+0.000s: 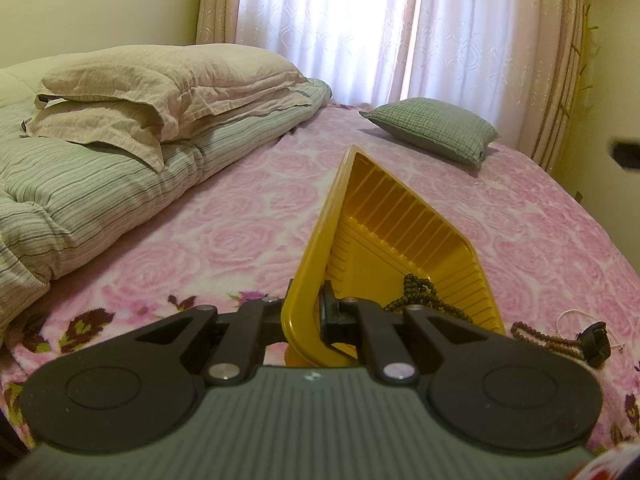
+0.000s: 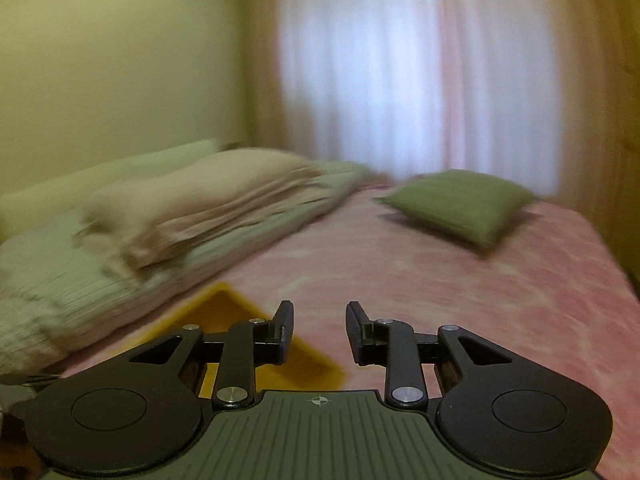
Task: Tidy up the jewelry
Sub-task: 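Move the open right gripper back toward the remaining jewelry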
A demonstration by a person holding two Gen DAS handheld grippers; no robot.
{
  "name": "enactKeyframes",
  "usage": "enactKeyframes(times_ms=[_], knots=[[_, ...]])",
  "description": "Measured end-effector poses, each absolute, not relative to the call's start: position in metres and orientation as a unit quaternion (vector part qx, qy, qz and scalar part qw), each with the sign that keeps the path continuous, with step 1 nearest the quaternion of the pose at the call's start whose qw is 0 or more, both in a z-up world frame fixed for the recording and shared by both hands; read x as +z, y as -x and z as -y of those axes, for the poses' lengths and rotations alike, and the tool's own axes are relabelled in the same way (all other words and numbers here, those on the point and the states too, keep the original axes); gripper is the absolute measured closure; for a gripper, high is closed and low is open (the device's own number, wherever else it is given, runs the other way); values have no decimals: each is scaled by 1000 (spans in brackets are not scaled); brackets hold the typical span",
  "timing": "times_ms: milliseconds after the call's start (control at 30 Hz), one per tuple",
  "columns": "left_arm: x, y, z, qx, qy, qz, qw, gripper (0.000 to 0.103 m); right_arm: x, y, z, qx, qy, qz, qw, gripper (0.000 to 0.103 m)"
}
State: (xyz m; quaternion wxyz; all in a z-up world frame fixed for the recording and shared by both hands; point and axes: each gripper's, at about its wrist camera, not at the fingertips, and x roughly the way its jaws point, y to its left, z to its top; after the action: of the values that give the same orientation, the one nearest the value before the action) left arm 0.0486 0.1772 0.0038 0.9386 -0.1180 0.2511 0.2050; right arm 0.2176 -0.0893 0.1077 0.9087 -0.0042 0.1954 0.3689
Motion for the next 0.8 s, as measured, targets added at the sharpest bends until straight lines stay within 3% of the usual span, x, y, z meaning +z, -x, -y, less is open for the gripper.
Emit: enactKeyframes(times_ms=[400,733,800], knots=[[5,-49,-178,206,113,-252,939,96,36,-208,221,212,-75,-258,939,70],[8,-49,-178,206,109,-253,939,96,-25,-203,221,177,-62,-325,927,70],[8,-49,-177,206,108,-253,939,96,-32,-203,212,183,-56,-330,924,62]])
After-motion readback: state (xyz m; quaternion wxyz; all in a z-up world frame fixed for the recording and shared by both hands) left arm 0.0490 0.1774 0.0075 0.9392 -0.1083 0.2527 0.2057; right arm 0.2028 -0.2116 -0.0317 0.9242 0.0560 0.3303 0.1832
